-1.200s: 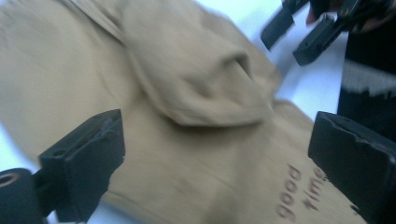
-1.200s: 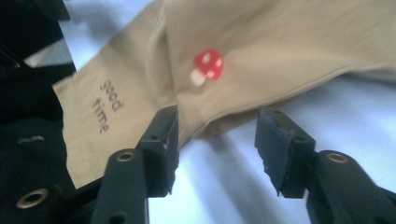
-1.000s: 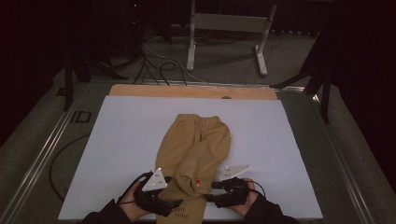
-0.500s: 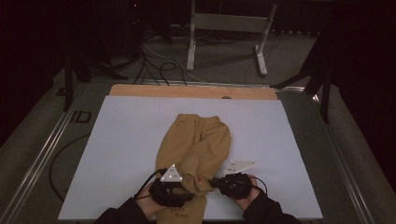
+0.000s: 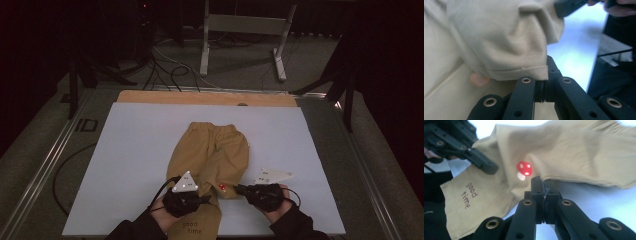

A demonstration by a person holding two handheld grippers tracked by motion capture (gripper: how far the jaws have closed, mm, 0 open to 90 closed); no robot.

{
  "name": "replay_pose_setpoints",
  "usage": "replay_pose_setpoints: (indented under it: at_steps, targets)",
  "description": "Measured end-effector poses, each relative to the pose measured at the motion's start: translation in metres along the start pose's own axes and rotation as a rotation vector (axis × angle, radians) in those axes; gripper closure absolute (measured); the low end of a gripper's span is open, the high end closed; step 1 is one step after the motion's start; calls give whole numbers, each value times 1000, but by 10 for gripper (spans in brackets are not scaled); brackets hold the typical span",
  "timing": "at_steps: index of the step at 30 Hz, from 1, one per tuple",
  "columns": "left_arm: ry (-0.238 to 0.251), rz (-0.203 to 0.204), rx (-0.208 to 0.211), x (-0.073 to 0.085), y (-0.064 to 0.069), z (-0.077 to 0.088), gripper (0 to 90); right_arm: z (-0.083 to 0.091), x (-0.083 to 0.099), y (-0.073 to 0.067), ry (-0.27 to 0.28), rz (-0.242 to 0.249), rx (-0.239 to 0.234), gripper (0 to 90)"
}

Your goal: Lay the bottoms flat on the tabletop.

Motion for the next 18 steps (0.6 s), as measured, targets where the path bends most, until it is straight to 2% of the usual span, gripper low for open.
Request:
replay_pose_setpoints:
  at_steps: [1, 3, 4, 5, 6, 8, 9, 11, 12, 13, 14, 15, 17, 18]
  targets:
    - [-1, -14, 15, -2, 4, 1, 887, 7, -2, 3, 14, -3, 9, 892]
    - [-4, -45, 81, -7, 16, 2, 886, 21, -7, 10, 41, -6, 33, 892]
    - [-4, -45, 81, -7, 16, 2, 886, 21, -7, 10, 41, -6, 33, 892]
    - [-1, -42, 142, -10, 25, 3, 886, 29, -8, 14, 52, -9, 45, 892]
    - [4, -40, 180, -11, 29, 4, 884, 43, -11, 24, 79, -25, 69, 892]
    - [10, -35, 230, -12, 36, 5, 884, 57, -12, 31, 97, -53, 85, 891]
    - [9, -38, 246, -13, 39, 4, 884, 64, -12, 33, 110, -65, 81, 891]
    - [10, -33, 312, -13, 48, 4, 884, 74, -13, 33, 128, -73, 81, 889]
    - [-12, -46, 338, -11, 53, 3, 877, 79, -14, 31, 139, -68, 80, 881]
    - [-26, -70, 365, -9, 59, 2, 810, 82, -15, 30, 153, -63, 84, 810]
    - [-24, -103, 371, -8, 63, 2, 648, 84, -15, 30, 163, -55, 94, 688]
    - [-30, -121, 351, -6, 65, 2, 500, 84, -16, 30, 163, -56, 91, 612]
    - [-41, -127, 330, -5, 67, 4, 288, 84, -16, 34, 173, -65, 94, 481]
    - [-48, -128, 330, -4, 67, 6, 223, 83, -16, 37, 178, -76, 99, 467]
Point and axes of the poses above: each handheld gripper's, and its own axes: z roughly backward along the jaws, x roughly out of its underside, y roughly to its right, the point moved 9 cm from there along -z, roughly forward along the jaws, and after that the axes turned 6 degrees about x, right-handed, at the moved point
